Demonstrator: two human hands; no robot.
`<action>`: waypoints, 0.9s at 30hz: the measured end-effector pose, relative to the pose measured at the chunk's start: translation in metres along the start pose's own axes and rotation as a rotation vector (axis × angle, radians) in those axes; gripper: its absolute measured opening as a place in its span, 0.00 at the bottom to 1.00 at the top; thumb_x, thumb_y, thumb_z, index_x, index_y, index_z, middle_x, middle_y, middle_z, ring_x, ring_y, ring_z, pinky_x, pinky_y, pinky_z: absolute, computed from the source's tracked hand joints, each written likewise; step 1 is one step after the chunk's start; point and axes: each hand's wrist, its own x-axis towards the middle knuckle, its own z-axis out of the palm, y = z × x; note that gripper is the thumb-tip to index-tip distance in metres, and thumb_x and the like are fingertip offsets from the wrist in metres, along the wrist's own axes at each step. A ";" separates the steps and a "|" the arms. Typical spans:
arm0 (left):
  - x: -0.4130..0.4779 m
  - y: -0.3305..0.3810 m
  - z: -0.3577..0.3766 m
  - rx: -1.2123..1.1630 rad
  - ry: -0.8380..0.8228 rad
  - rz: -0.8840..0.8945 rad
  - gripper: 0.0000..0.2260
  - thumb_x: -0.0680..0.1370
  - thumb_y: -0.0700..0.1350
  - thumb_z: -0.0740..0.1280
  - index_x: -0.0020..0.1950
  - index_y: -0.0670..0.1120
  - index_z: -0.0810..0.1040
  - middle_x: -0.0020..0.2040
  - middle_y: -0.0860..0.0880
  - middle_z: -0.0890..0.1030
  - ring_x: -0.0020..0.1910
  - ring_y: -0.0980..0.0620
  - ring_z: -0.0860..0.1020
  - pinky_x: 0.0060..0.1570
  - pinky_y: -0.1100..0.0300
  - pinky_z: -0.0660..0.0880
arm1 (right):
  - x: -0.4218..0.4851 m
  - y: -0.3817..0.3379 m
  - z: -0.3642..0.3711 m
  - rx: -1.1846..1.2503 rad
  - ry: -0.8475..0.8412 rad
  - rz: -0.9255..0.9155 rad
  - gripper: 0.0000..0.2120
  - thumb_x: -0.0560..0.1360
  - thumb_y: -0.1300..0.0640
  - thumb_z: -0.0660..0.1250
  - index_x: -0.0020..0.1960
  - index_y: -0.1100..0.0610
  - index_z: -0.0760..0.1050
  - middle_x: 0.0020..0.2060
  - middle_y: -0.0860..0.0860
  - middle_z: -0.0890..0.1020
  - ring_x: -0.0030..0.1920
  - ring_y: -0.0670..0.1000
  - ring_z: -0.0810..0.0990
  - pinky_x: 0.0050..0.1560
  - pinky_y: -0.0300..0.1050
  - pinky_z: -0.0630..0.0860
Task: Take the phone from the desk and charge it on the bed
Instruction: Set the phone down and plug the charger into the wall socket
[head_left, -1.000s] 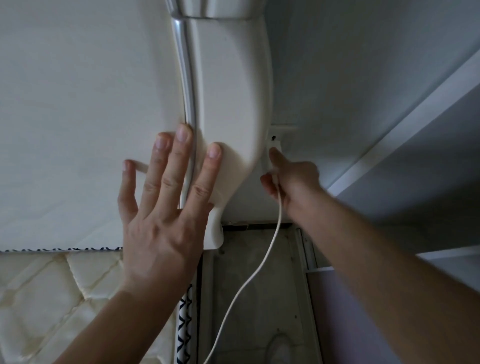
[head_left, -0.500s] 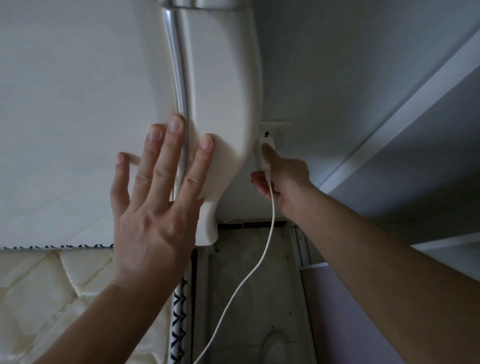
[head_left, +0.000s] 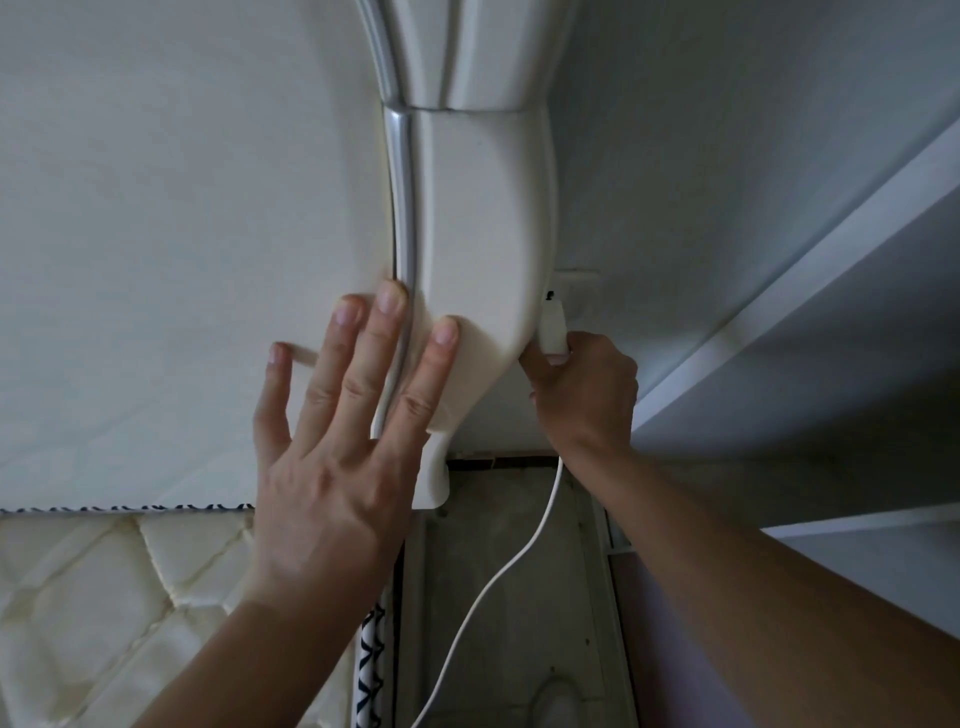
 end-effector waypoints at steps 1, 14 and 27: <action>0.000 0.000 -0.001 0.002 -0.003 -0.005 0.44 0.75 0.36 0.73 0.81 0.51 0.49 0.81 0.52 0.37 0.81 0.48 0.44 0.75 0.35 0.55 | -0.001 -0.001 0.000 0.004 -0.005 -0.001 0.19 0.75 0.44 0.68 0.35 0.59 0.77 0.28 0.48 0.81 0.29 0.45 0.77 0.28 0.34 0.62; 0.014 0.009 -0.109 -0.128 -0.408 -0.085 0.50 0.68 0.51 0.77 0.81 0.56 0.49 0.82 0.52 0.52 0.80 0.47 0.54 0.72 0.42 0.63 | -0.034 -0.054 -0.108 -0.068 -0.361 0.016 0.28 0.76 0.42 0.66 0.71 0.53 0.68 0.59 0.56 0.80 0.59 0.56 0.78 0.56 0.46 0.74; 0.036 0.026 -0.280 -0.131 -0.325 -0.258 0.32 0.75 0.59 0.63 0.78 0.55 0.61 0.75 0.51 0.71 0.75 0.46 0.67 0.73 0.44 0.63 | -0.129 -0.168 -0.275 -0.261 -0.136 -0.537 0.24 0.74 0.51 0.70 0.66 0.59 0.74 0.53 0.59 0.81 0.54 0.61 0.78 0.53 0.54 0.76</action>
